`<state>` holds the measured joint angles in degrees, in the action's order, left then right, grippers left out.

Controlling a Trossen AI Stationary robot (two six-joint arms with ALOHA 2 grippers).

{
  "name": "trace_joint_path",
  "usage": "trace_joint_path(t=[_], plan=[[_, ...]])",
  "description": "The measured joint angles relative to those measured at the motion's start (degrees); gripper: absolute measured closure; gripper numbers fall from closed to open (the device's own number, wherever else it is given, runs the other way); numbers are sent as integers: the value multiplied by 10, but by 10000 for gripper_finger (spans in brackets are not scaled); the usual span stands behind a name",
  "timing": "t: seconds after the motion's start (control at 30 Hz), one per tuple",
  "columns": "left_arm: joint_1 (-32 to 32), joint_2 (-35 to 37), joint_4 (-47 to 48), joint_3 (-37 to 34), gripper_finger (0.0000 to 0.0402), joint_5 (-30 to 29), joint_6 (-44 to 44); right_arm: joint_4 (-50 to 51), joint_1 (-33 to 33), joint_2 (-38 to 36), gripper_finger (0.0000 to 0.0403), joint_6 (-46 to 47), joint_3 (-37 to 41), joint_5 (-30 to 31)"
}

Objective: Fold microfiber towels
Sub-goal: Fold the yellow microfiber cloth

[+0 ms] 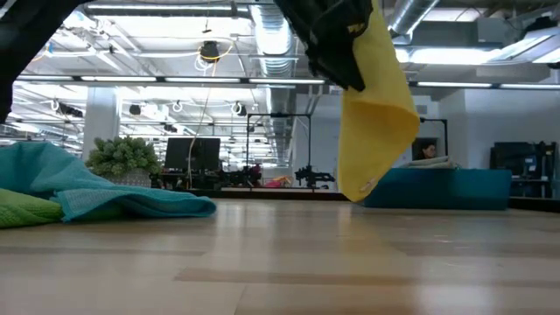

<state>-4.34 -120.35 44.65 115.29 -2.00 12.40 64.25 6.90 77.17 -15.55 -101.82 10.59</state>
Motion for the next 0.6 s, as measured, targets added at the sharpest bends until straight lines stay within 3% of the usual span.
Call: trace_joint_path(t=[0.2,0.4,0.6], plan=[[0,-7,0,0,308,11,3,0,0,0,395,0,0,0],[0,-8,-2,0,388,17,1,0,0,0,395,-1,0,0],[-3,-8,-5,0,399,17,-11,0,0,0,395,-1,0,0]])
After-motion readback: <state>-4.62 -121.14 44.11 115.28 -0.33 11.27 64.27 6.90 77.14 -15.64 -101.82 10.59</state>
